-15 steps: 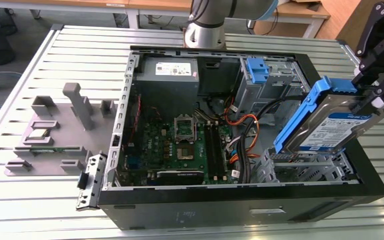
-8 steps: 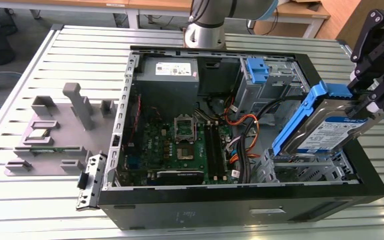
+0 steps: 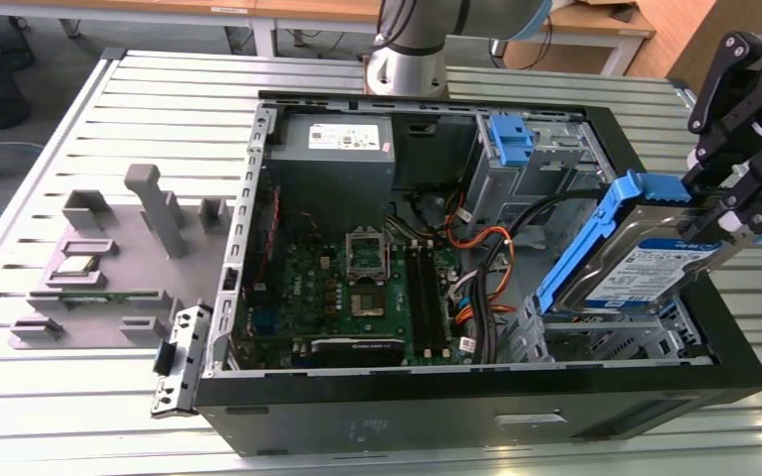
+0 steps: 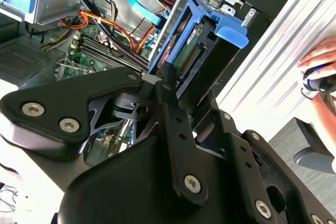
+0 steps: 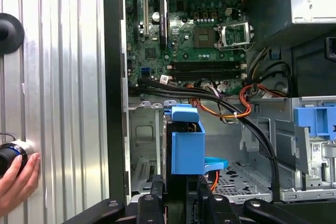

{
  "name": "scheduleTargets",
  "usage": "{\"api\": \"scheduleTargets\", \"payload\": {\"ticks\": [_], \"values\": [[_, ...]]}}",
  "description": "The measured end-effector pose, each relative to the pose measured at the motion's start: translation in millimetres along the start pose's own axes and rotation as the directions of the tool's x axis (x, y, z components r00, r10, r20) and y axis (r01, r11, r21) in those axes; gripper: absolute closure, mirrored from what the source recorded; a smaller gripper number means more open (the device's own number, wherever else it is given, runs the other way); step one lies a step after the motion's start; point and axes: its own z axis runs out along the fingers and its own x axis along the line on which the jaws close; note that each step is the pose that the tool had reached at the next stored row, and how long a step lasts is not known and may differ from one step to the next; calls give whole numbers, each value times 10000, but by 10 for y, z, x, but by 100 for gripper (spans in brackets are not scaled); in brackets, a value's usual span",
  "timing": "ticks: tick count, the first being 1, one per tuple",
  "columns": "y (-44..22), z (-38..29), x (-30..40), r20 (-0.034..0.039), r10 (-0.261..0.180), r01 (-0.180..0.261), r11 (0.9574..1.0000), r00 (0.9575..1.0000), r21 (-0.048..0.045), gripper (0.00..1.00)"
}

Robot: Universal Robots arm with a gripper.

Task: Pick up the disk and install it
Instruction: 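Insert the disk into the insertion slot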

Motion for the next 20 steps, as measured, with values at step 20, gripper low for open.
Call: {"api": "scheduleTargets", "payload": {"ticks": [20], "values": [[-1, 26, 1, -2, -125, 125, 9999, 9999, -7, 65]]}}
